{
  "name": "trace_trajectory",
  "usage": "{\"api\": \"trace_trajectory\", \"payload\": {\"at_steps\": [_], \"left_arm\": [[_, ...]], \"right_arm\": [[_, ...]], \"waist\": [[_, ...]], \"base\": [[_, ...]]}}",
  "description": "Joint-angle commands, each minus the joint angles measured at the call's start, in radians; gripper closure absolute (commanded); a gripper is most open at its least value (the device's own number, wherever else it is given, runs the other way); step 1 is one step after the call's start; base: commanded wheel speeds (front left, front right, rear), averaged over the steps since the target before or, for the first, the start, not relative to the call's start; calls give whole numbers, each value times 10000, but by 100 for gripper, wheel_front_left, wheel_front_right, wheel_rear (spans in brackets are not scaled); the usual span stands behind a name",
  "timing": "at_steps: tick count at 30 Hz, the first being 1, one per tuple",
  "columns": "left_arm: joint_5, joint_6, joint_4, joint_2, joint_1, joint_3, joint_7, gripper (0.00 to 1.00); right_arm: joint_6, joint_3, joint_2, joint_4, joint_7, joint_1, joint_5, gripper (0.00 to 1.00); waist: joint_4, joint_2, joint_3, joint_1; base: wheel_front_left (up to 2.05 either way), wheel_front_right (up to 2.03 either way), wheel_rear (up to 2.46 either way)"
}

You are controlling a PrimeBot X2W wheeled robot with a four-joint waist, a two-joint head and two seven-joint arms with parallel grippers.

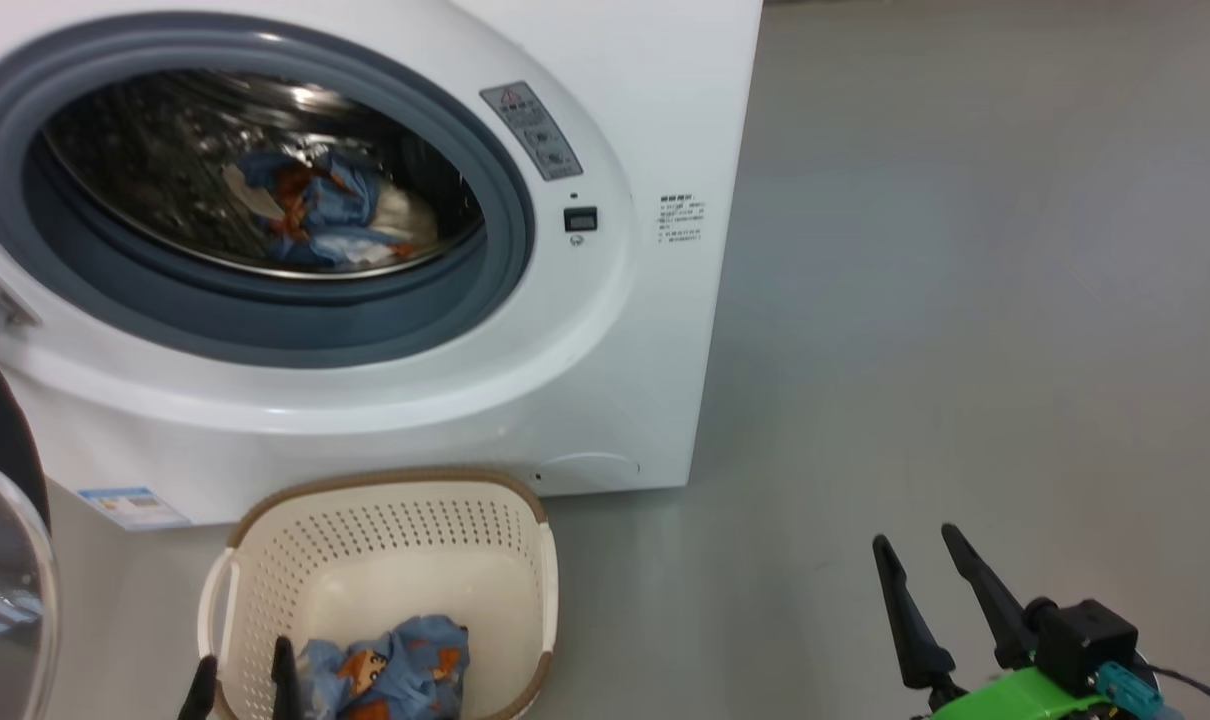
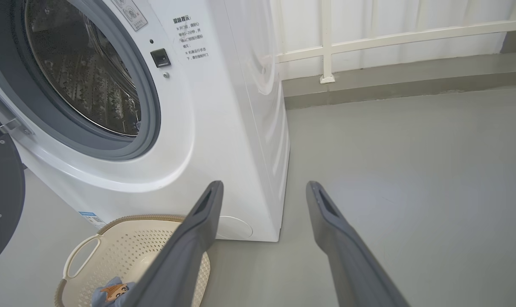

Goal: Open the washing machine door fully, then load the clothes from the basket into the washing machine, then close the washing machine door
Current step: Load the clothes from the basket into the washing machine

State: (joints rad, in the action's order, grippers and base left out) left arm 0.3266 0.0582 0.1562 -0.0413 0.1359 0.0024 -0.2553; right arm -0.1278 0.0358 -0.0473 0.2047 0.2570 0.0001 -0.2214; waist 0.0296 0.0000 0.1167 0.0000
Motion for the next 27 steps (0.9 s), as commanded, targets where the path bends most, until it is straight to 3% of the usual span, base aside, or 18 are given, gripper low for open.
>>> {"api": "trace_trajectory", "payload": {"at_steps": [1, 4, 17, 27], "left_arm": [[-141, -44, 154, -129, -645, 217, -65, 0], [-402, -179, 1165, -302, -1467, -103, 80, 0], [-561, -1502, 6141, -791, -5638, -1372, 1672, 0], [-124, -1797, 9269, -945, -7709, -1489, 2077, 0]], "right_arm": [[-29, 345, -29, -257, 48, -432, 46, 0], [-29, 416, -29, -257, 48, -699, 134, 0], [-29, 301, -29, -524, 48, -2063, 447, 0], [-29, 305, -29, -633, 48, -2692, 730, 0]], "waist": [[-45, 0, 595, 0], [-20, 0, 1196, 0], [247, 0, 4146, 0], [69, 0, 5345, 0]], "base": [[0, 0, 0], [0, 0, 0], [0, 0, 0], [0, 0, 0]]}}
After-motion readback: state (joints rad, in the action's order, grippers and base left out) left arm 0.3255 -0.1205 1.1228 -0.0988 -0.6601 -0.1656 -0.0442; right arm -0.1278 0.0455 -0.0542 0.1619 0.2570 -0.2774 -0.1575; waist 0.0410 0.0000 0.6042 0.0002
